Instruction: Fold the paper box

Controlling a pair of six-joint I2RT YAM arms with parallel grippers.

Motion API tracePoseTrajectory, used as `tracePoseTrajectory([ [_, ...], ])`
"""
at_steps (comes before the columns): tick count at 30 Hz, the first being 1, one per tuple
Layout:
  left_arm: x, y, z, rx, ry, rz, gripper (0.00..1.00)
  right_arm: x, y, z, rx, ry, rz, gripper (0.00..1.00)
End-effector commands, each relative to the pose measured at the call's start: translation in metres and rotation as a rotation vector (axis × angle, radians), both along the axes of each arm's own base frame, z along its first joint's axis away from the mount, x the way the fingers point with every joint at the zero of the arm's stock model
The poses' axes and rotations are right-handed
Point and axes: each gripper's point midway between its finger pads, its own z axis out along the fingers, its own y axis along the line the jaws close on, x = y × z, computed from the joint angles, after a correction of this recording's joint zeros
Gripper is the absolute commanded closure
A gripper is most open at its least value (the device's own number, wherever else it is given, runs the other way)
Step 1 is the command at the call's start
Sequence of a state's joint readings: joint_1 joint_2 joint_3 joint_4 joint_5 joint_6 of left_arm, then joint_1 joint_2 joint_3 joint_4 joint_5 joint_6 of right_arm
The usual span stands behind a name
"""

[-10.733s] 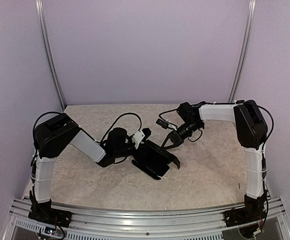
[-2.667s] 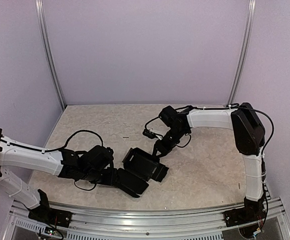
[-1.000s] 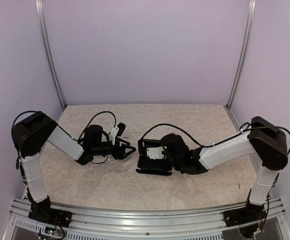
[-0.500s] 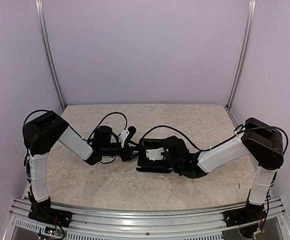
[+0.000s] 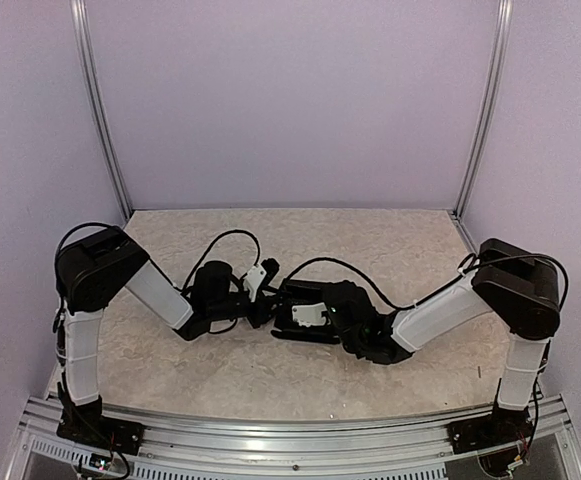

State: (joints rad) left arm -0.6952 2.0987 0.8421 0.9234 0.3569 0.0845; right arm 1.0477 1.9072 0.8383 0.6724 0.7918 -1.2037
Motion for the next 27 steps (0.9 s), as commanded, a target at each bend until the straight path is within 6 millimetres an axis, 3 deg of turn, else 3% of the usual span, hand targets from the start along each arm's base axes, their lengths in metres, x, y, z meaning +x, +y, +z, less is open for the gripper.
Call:
tracePoseTrajectory([
  [1,0.016,-0.001,0.01,-0.007,-0.118,0.079,0.65,-0.013,0.004,-0.02,-0.051,0.029,0.045,1.0],
  [4,0.013,0.0,0.013,-0.006,-0.18,0.103,0.58,-0.014,0.004,-0.023,-0.06,0.034,0.042,1.0],
  [14,-0.005,0.004,0.007,0.02,-0.195,0.075,0.55,-0.004,0.002,-0.015,-0.08,-0.019,0.025,1.0],
  [21,-0.011,0.009,-0.005,0.058,-0.173,0.07,0.55,-0.005,-0.006,-0.027,-0.17,-0.046,0.031,1.0],
  [27,-0.016,0.008,0.003,0.032,-0.18,0.05,0.55,-0.004,-0.009,-0.026,-0.196,-0.118,0.026,1.0],
])
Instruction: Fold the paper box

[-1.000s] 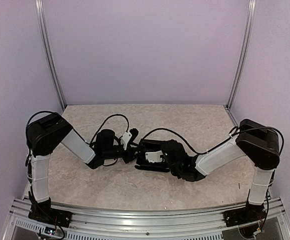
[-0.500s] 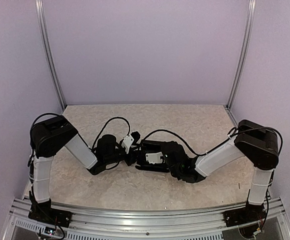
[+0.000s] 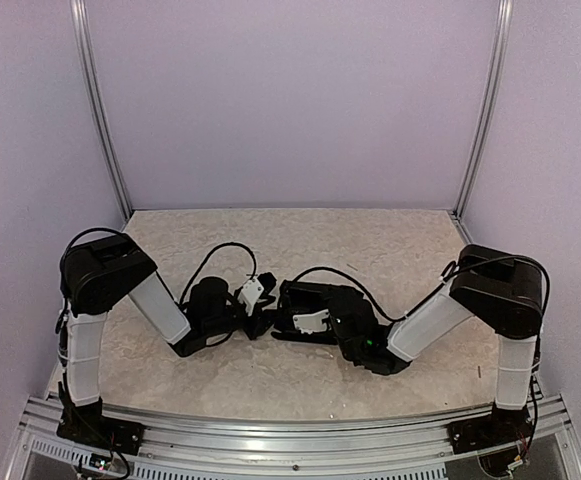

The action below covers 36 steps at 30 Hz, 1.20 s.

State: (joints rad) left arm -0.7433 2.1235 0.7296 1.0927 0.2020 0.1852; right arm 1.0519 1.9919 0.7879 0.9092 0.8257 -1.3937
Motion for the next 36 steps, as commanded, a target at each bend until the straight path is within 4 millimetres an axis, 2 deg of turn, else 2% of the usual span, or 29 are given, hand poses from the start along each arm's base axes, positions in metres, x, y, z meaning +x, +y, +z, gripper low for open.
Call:
tracePoseTrajectory([
  [1,-0.002,-0.005,0.019,-0.034,-0.047,-0.019,0.55,-0.005,-0.006,-0.016,-0.098,-0.024,0.005,1.0],
  [7,0.006,-0.013,0.031,-0.058,-0.082,-0.02,0.56,-0.004,-0.006,-0.013,-0.105,-0.05,0.009,1.0],
  [16,0.014,-0.025,0.03,-0.052,-0.09,-0.016,0.59,-0.008,-0.002,-0.017,-0.114,-0.057,0.018,1.0],
  [27,0.03,-0.031,0.019,-0.036,-0.064,0.101,0.75,-0.01,-0.001,-0.014,-0.107,-0.063,0.017,1.0],
  [32,0.037,-0.025,0.017,-0.03,-0.061,0.177,0.83,-0.011,-0.002,-0.003,-0.083,-0.049,-0.005,0.9],
  [36,0.038,-0.025,0.017,-0.024,-0.053,0.182,0.84,-0.012,0.004,0.018,0.028,0.101,-0.037,0.77],
])
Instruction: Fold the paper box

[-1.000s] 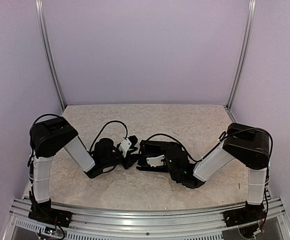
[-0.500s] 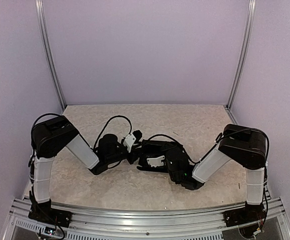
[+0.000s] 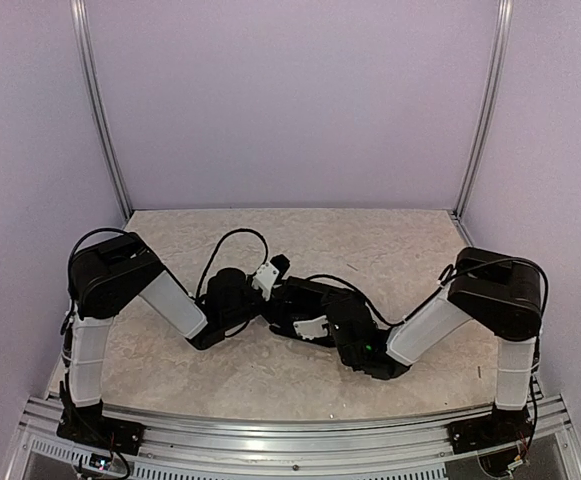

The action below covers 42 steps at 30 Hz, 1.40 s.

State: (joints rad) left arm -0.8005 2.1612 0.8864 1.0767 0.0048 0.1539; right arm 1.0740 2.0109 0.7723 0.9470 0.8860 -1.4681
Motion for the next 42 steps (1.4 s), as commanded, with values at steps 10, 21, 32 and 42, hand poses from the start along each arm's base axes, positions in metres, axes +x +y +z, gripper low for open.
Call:
tracePoseTrajectory([
  [10,-0.001,0.003,-0.022,0.064,0.048,0.025,0.86,-0.069,0.036,0.028,0.352,1.094,0.092,0.61],
  [21,-0.008,-0.001,-0.024,0.077,0.046,-0.024,0.88,-0.016,0.046,0.053,0.759,1.435,-0.036,0.6],
  [32,0.004,-0.01,-0.025,0.099,0.019,-0.021,0.88,0.023,0.043,0.008,0.91,1.722,-0.209,0.57],
  [42,0.044,0.004,-0.02,0.115,-0.014,0.315,1.0,0.011,0.049,-0.007,0.997,1.928,-0.249,0.57],
])
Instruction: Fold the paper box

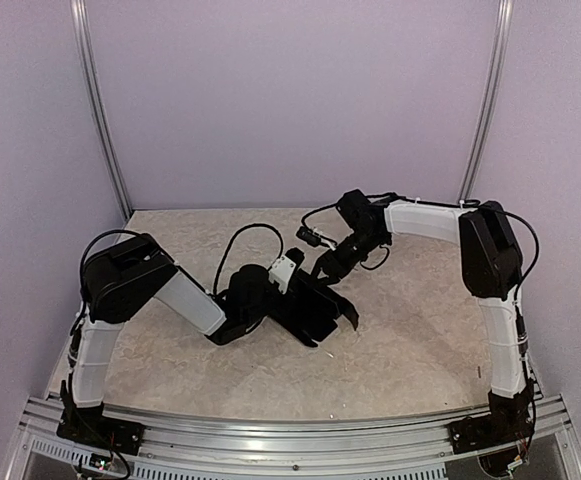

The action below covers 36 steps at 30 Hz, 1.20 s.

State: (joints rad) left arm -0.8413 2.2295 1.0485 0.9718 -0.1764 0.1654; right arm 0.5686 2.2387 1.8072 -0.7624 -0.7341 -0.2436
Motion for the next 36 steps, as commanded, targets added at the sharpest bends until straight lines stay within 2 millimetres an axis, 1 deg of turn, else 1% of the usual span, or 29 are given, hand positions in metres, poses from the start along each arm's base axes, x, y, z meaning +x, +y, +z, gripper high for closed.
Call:
tracePoseTrajectory([
  [1,0.014,0.02,-0.019,0.061,0.02,0.167,1.0,-0.021,0.006,-0.005,0.025,0.142,0.004,0.58],
  [3,0.011,0.018,-0.019,0.058,0.022,0.158,0.98,-0.017,0.004,-0.006,0.022,0.139,-0.009,0.59],
  [5,0.007,0.019,-0.02,0.055,0.019,0.138,0.92,-0.011,0.0,-0.008,0.011,0.132,-0.027,0.6],
  [6,0.003,0.019,-0.017,0.045,0.013,0.124,0.88,-0.009,-0.001,-0.009,0.006,0.128,-0.033,0.6],
  [7,-0.001,0.02,-0.015,0.032,0.009,0.103,0.82,-0.008,-0.002,-0.009,0.005,0.126,-0.034,0.6],
  [8,-0.009,0.021,-0.017,0.032,0.013,0.073,0.75,-0.006,-0.003,-0.01,0.002,0.123,-0.038,0.6],
  [9,-0.014,0.021,-0.013,0.021,0.006,0.051,0.69,-0.004,-0.004,-0.01,-0.003,0.117,-0.044,0.6],
  [11,-0.022,0.021,-0.01,0.008,0.006,0.016,0.61,-0.002,-0.005,-0.01,-0.011,0.103,-0.046,0.6],
  [12,-0.025,0.021,-0.006,-0.001,0.004,0.003,0.58,-0.001,-0.006,-0.009,-0.012,0.1,-0.047,0.6],
  [14,-0.032,0.021,-0.004,-0.006,0.011,-0.027,0.54,0.0,-0.007,-0.008,-0.012,0.096,-0.045,0.6],
  [17,-0.04,0.021,-0.001,-0.015,0.024,-0.051,0.5,-0.002,-0.006,-0.004,0.0,0.099,-0.038,0.59],
  [20,-0.045,0.024,0.006,-0.036,0.028,-0.06,0.48,-0.002,-0.007,-0.002,-0.002,0.092,-0.04,0.58],
  [23,-0.043,0.022,0.006,-0.025,0.031,-0.057,0.51,0.006,-0.013,-0.013,-0.06,0.062,-0.078,0.63],
  [25,-0.043,0.024,0.007,-0.025,0.03,-0.05,0.51,0.009,-0.018,-0.021,-0.1,0.048,-0.098,0.63],
  [27,-0.045,0.028,0.011,-0.029,0.029,-0.045,0.51,0.008,-0.019,-0.021,-0.107,0.052,-0.097,0.63],
  [28,-0.047,0.031,0.014,-0.031,0.029,-0.041,0.51,0.007,-0.018,-0.017,-0.099,0.052,-0.091,0.63],
  [29,-0.049,0.035,0.014,-0.03,0.033,-0.035,0.5,0.006,-0.017,-0.008,-0.086,0.046,-0.081,0.62],
  [30,-0.051,0.037,0.021,-0.036,0.03,-0.032,0.5,0.007,-0.016,0.004,-0.068,0.026,-0.069,0.61],
  [31,-0.054,0.04,0.023,-0.031,0.037,-0.034,0.49,0.007,-0.015,0.019,-0.05,-0.001,-0.059,0.59],
  [32,-0.055,0.042,0.029,-0.034,0.037,-0.035,0.49,0.006,-0.016,0.032,-0.034,-0.024,-0.047,0.57],
  [33,-0.057,0.044,0.032,-0.029,0.045,-0.033,0.47,0.004,-0.017,0.048,-0.014,-0.051,-0.034,0.55],
  [34,-0.058,0.044,0.043,-0.035,0.04,-0.037,0.46,0.001,-0.019,0.063,0.004,-0.075,-0.021,0.54],
  [36,-0.057,0.042,0.058,-0.033,0.045,-0.039,0.4,-0.004,-0.026,0.09,0.036,-0.126,-0.011,0.51],
])
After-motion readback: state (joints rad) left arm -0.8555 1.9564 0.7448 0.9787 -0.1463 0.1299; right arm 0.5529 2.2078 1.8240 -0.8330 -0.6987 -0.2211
